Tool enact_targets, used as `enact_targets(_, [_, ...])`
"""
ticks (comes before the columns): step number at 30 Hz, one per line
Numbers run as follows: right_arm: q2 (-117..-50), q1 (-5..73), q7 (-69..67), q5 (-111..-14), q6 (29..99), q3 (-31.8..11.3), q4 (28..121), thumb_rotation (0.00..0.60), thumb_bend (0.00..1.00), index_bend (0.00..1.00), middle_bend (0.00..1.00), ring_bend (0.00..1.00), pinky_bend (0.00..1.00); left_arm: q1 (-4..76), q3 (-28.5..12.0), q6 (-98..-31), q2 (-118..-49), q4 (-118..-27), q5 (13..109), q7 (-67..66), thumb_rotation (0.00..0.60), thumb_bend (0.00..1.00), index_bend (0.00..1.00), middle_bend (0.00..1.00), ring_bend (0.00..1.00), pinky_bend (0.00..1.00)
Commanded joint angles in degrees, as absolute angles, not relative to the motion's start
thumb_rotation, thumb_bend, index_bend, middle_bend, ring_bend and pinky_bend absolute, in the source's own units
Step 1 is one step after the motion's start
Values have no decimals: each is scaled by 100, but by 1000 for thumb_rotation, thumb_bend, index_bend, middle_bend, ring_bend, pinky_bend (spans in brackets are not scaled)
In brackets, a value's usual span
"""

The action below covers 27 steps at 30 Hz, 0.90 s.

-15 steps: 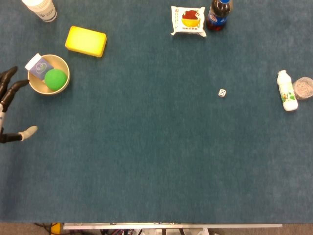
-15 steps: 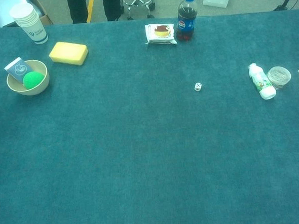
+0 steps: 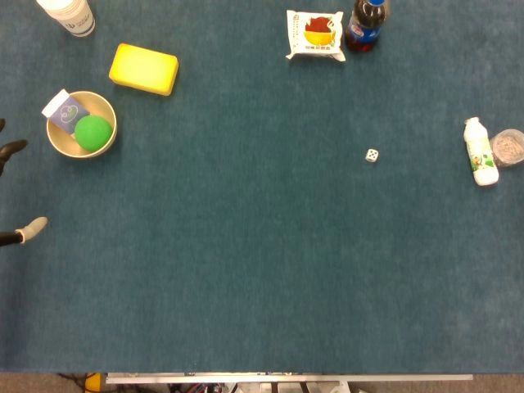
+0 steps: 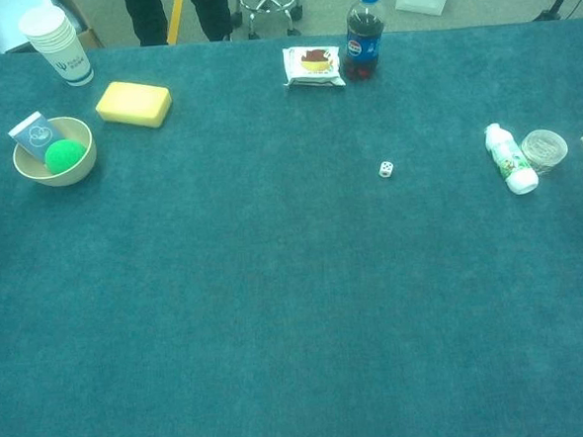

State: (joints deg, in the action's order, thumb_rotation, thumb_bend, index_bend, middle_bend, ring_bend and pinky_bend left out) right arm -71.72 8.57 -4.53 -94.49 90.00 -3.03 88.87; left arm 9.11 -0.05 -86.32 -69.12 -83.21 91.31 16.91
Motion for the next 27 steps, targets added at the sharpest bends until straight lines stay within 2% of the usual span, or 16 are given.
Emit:
enact_targets(1, [-7136,907,-392,-9490,8924,-302,8949,600,1000,428,463,380,641,904,-3,-8627,-6900,-8340,9134,1665,600,0,150,1,0,44])
enact_targets(9, [-7195,1002,-62,-9377,8652,-312,9087,600,1000,428,463,380,641,891,23,-8708,-6954,-8102,9256,1871,600,0,150,1,0,44])
enact_targets(14, [-7204,963,133,-9200,8548,-296,9183,600,1000,428,463,379,641,1028,3,-8491,-7013,-7936,9244,2017,600,0,150,1,0,44])
enact_targets(27, [-7049,333,-179,-9214,9254,-51,9036,600,1000,428,463,379,641,1502,-147,-8134,-6844,-8784,9473,1216,600,0,150,0,0,44])
